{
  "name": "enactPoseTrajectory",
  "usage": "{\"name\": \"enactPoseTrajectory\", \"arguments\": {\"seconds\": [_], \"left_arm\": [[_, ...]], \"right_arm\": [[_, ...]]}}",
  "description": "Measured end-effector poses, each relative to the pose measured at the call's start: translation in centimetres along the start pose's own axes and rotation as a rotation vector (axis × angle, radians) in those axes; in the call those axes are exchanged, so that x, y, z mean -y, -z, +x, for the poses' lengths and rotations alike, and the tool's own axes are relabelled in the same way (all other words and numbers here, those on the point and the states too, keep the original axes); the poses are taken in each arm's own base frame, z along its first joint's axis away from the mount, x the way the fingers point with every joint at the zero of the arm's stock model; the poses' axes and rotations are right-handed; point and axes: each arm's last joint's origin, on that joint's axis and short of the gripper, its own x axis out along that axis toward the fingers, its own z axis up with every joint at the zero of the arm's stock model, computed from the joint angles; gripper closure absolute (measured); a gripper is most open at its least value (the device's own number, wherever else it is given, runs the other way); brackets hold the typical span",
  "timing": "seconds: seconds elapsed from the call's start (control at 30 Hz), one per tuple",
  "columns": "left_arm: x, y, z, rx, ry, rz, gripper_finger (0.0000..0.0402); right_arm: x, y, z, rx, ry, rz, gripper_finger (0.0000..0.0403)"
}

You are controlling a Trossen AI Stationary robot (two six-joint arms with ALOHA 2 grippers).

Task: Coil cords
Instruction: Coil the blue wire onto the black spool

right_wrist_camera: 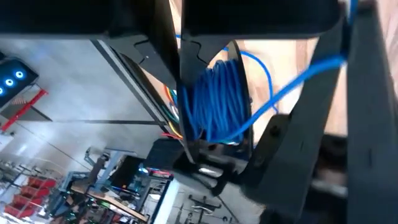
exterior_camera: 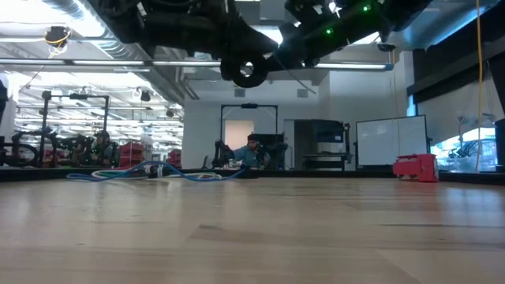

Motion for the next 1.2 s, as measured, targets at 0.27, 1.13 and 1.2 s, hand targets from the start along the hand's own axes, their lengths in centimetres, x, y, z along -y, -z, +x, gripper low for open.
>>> {"name": "enactPoseTrajectory", "arguments": {"seconds": [0.27,1.13,1.2], "left_arm": [[-0.6,0.7,0.2,-0.032,-0.153,0.075,0.0401],[-1.2,1.3,-0.1,-0.148,-0.324,0.326,0.0400],[-1.2,1.5,-0.1,-0.165,-0.334,0.348,0.0400]], "right_arm": [[0.4,-1.7,0.0,0.072,0.030,0.100,0.0398],[2.1,-5.3,-3.3,0.103,-0.043,0.180,0.0398],[2.0,-5.2,-3.3,0.091,-0.075,0.181,0.0398]]}}
